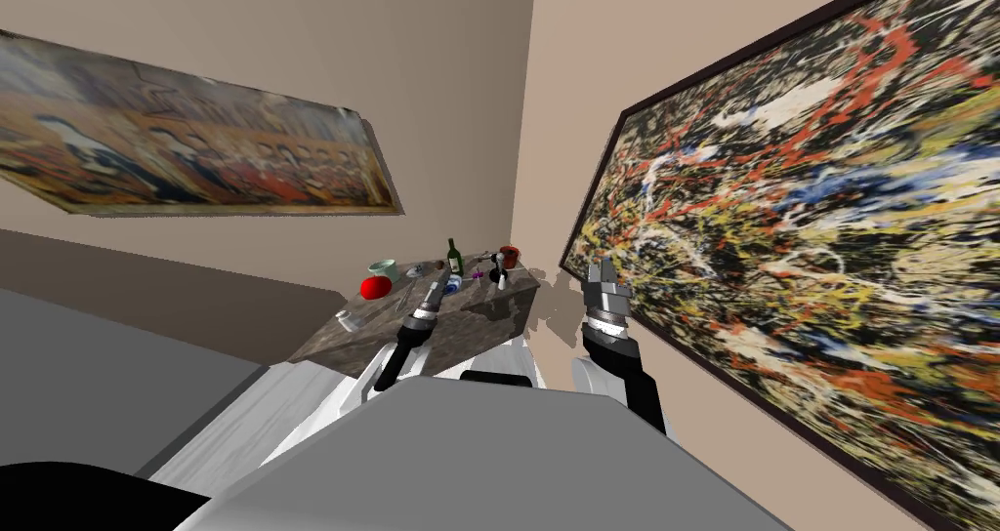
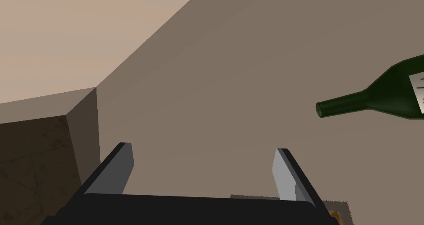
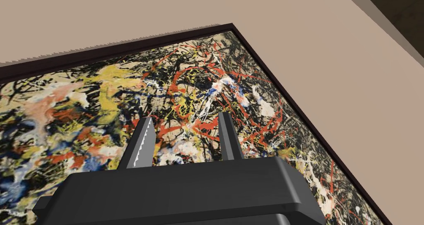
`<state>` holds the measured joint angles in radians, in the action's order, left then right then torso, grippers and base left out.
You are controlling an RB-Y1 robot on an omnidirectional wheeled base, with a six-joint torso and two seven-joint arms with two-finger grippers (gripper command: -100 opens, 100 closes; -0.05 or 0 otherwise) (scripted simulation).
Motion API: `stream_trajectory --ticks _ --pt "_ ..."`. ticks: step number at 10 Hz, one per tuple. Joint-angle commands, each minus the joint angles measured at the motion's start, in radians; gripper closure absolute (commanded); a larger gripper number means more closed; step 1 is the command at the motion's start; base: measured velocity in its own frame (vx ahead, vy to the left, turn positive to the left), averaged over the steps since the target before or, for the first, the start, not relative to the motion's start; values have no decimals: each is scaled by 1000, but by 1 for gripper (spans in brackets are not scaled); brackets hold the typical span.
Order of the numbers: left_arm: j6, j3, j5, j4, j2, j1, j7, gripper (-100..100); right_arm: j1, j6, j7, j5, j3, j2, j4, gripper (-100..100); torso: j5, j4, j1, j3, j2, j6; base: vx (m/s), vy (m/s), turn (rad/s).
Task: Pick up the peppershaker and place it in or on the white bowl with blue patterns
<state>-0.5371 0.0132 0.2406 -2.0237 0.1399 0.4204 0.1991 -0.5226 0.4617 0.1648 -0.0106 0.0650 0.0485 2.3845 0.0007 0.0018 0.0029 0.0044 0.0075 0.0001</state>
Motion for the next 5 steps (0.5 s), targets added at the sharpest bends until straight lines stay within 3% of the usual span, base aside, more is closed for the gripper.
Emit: stream_trajectory --ticks 1,2,5 --pt "7 6 34 50 6 -30 36 -100 0 0 0 0 0 0 0 0 0 0 0 0 0 0 -121 50 -21" --pt "7 6 34 56 6 -30 36 -100 0 0 0 0 0 0 0 0 0 0 1 0 0 0 -81 27 -7" --pt "19 21 102 156 7 -90 100 -100 0 0 0 0 0 0 0 0 -1 -1 -2 -1 -2 0 -91 12 -32"
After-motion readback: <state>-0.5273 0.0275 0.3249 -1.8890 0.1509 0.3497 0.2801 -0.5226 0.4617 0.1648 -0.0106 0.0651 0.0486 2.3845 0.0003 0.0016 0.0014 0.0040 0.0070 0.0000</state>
